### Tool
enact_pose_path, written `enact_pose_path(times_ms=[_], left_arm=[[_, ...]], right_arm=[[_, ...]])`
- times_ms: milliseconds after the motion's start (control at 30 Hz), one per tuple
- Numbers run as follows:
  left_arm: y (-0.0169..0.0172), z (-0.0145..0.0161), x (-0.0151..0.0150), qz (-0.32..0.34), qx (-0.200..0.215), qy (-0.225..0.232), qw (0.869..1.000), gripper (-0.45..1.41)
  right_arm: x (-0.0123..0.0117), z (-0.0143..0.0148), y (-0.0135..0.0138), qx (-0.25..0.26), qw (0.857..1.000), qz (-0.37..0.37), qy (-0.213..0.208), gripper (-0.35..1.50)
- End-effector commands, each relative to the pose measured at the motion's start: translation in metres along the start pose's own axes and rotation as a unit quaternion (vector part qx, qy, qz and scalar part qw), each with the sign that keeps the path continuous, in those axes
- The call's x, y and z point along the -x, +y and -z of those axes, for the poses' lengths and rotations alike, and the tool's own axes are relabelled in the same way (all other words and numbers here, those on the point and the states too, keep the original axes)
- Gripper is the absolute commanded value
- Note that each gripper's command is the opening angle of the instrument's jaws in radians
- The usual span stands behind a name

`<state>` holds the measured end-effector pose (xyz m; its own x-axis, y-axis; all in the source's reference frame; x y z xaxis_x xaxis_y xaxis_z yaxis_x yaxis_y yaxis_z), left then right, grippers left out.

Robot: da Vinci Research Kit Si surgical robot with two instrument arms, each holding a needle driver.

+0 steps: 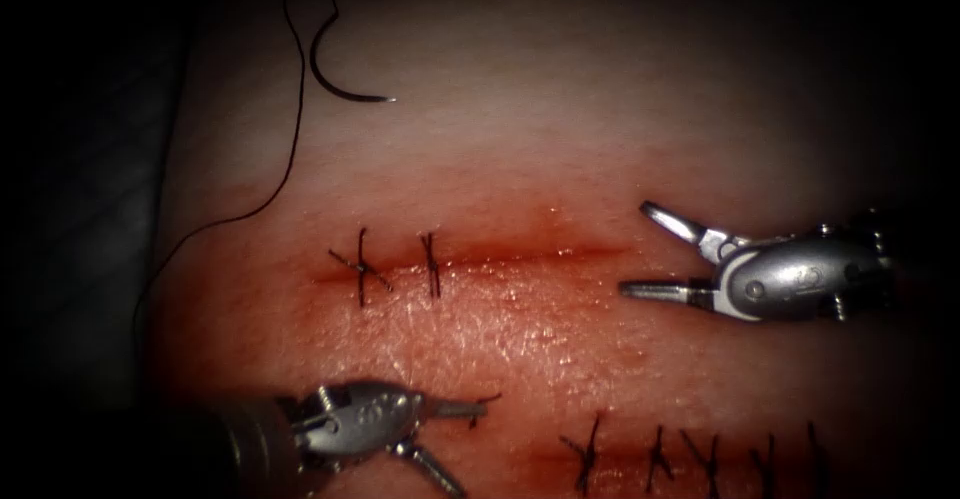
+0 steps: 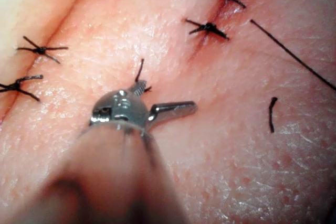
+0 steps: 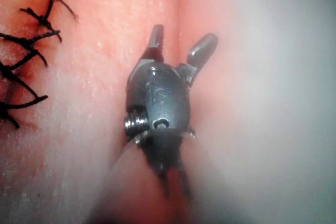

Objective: Wound Closure
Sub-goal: Cut the suture tail.

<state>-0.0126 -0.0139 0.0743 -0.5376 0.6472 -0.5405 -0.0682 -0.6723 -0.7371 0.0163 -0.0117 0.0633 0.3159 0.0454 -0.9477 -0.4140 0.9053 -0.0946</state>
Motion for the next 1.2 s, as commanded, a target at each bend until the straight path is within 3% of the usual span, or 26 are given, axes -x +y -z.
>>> enact_pose_path(times_ms=[33, 167, 300, 433, 467, 600, 800, 967, 1200], left_arm=[[-0.0005, 0.0003, 0.0009, 0.006, -0.023, -0.014, 1.000, 0.64], [0.0003, 0.0019, 0.0019, -0.018, -0.032, -0.023, 0.999, 0.64], [0.0022, 0.0023, 0.0004, -0.019, 0.020, 0.049, 0.998, 0.62], [0.0052, 0.0024, -0.0029, -0.028, 0.051, 0.073, 0.996, 0.62], [0.0057, 0.0023, -0.0033, -0.028, 0.052, 0.077, 0.995, 0.62], [0.0073, 0.0016, -0.0048, -0.034, 0.052, 0.081, 0.995, 0.62], [0.0049, 0.0005, -0.0043, -0.035, 0.029, 0.080, 0.996, 0.62], [0.0014, -0.0001, -0.0028, -0.036, 0.015, 0.074, 0.996, 0.62], [0.0025, 0.0001, -0.0030, -0.038, 0.014, 0.074, 0.996, 0.62]], right_arm=[[0.0003, -0.0008, -0.0004, 0.000, 1.000, 0.000, 0.001, 1.38], [0.0002, -0.0010, -0.0008, -0.001, 1.000, -0.005, 0.003, 1.38], [-0.0001, -0.0019, -0.0028, -0.038, 0.999, -0.002, -0.012, 1.23], [-0.0013, -0.0032, -0.0069, -0.106, 0.993, -0.033, -0.033, -0.30], [-0.0015, -0.0034, -0.0073, -0.112, 0.993, -0.035, -0.030, -0.35], [-0.0036, -0.0050, -0.0093, -0.117, 0.992, -0.047, -0.008, -0.35], [-0.0052, -0.0075, -0.0113, -0.108, 0.993, -0.053, 0.015, -0.35], [-0.0047, -0.0089, -0.0123, -0.095, 0.994, -0.049, 0.015, -0.35], [-0.0026, -0.0104, -0.0129, -0.084, 0.996, -0.041, -0.003, -0.35]])
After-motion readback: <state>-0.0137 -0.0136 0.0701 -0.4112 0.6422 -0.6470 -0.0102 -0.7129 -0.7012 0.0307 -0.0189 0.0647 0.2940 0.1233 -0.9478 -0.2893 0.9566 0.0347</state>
